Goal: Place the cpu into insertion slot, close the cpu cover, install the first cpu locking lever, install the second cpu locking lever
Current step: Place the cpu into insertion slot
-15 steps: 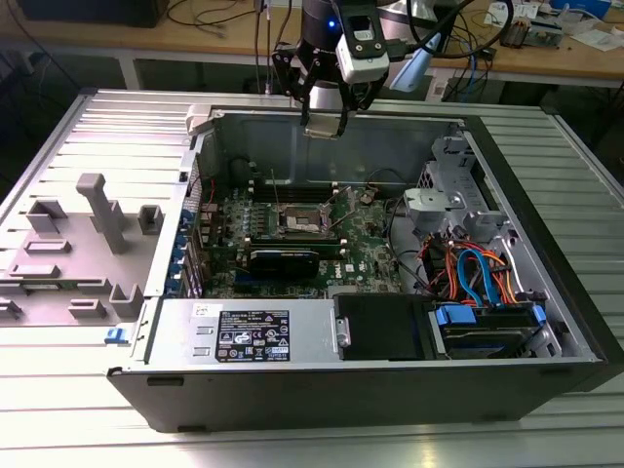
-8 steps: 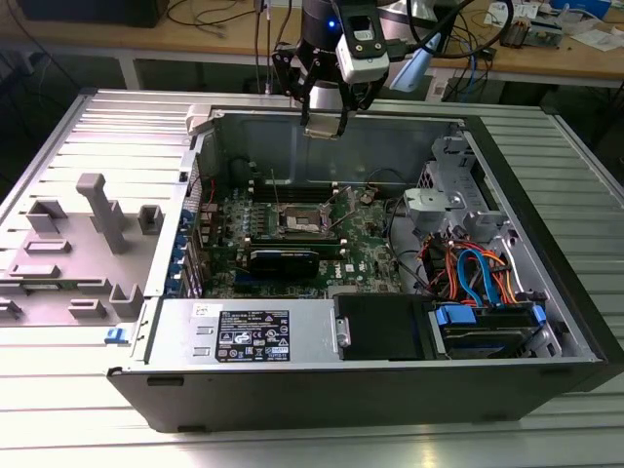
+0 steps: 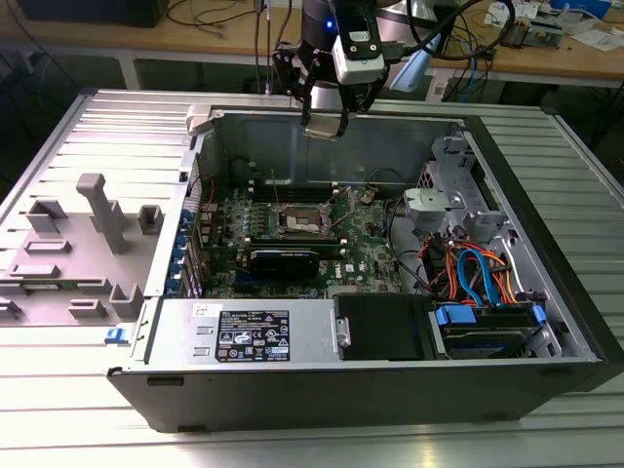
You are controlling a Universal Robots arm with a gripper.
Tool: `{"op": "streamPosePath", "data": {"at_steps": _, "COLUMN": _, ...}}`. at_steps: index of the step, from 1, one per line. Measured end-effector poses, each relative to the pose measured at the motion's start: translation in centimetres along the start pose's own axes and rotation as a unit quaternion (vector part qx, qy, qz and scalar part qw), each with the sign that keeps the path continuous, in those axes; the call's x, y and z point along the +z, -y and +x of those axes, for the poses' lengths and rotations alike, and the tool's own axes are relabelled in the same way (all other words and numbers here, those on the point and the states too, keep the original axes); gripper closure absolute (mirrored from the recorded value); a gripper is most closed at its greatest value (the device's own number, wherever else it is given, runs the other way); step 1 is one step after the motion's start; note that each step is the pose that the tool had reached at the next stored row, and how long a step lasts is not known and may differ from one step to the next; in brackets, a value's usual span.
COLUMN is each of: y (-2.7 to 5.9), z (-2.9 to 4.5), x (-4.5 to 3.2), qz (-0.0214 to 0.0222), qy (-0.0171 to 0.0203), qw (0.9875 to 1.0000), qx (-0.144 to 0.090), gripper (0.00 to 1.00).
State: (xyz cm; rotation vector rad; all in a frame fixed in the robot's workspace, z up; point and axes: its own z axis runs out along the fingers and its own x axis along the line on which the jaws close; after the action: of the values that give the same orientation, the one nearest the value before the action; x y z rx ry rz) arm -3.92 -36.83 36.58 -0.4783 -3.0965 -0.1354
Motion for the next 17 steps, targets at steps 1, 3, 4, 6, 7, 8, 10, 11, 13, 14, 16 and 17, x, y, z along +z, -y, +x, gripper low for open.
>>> {"op": "streamPosePath", "data": {"at_steps": 1, "y": 0.05, "z": -0.01, "x": 0.03, "qz": -0.0002, "qy": 0.0004, "qw": 1.0000, "qx": 0.004, "gripper": 0.46}}
{"op": "streamPosePath", "data": {"at_steps": 3, "y": 0.15, "z": -0.04, "x": 0.02, "qz": -0.0001, "qy": 0.0004, "qw": 1.0000, "qx": 0.005, "gripper": 0.46}}
{"op": "streamPosePath", "data": {"at_steps": 4, "y": 0.25, "z": -0.07, "x": 0.01, "qz": -0.0001, "qy": 0.0004, "qw": 1.0000, "qx": 0.005, "gripper": 0.46}}
{"op": "streamPosePath", "data": {"at_steps": 6, "y": 0.46, "z": -0.14, "x": 0.00, "qz": 0.0000, "qy": 0.0005, "qw": 1.0000, "qx": 0.005, "gripper": 0.46}}
{"op": "streamPosePath", "data": {"at_steps": 7, "y": 0.56, "z": -0.17, "x": 0.00, "qz": 0.0000, "qy": 0.0005, "qw": 1.0000, "qx": 0.005, "gripper": 0.46}}
{"op": "streamPosePath", "data": {"at_steps": 8, "y": 0.62, "z": -0.19, "x": -0.01, "qz": 0.0001, "qy": 0.0005, "qw": 1.0000, "qx": 0.005, "gripper": 0.46}}
{"op": "streamPosePath", "data": {"at_steps": 10, "y": 0.67, "z": -0.20, "x": 0.00, "qz": 0.0005, "qy": 0.0006, "qw": 1.0000, "qx": 0.005, "gripper": 0.46}}
{"op": "streamPosePath", "data": {"at_steps": 11, "y": 0.67, "z": -0.20, "x": 0.00, "qz": 0.0006, "qy": 0.0007, "qw": 1.0000, "qx": 0.006, "gripper": 0.46}}
{"op": "streamPosePath", "data": {"at_steps": 13, "y": 0.68, "z": -0.22, "x": 0.00, "qz": 0.0009, "qy": 0.0013, "qw": 0.9999, "qx": 0.012, "gripper": 0.46}}
{"op": "streamPosePath", "data": {"at_steps": 14, "y": 0.68, "z": -0.22, "x": 0.01, "qz": 0.0011, "qy": 0.0019, "qw": 0.9999, "qx": 0.017, "gripper": 0.46}}
{"op": "streamPosePath", "data": {"at_steps": 16, "y": 0.69, "z": -0.21, "x": 0.04, "qz": 0.0018, "qy": 0.0032, "qw": 0.9996, "qx": 0.028, "gripper": 0.46}}
{"op": "streamPosePath", "data": {"at_steps": 17, "y": 0.69, "z": -0.21, "x": 0.04, "qz": 0.0022, "qy": 0.0038, "qw": 0.9994, "qx": 0.034, "gripper": 0.46}}
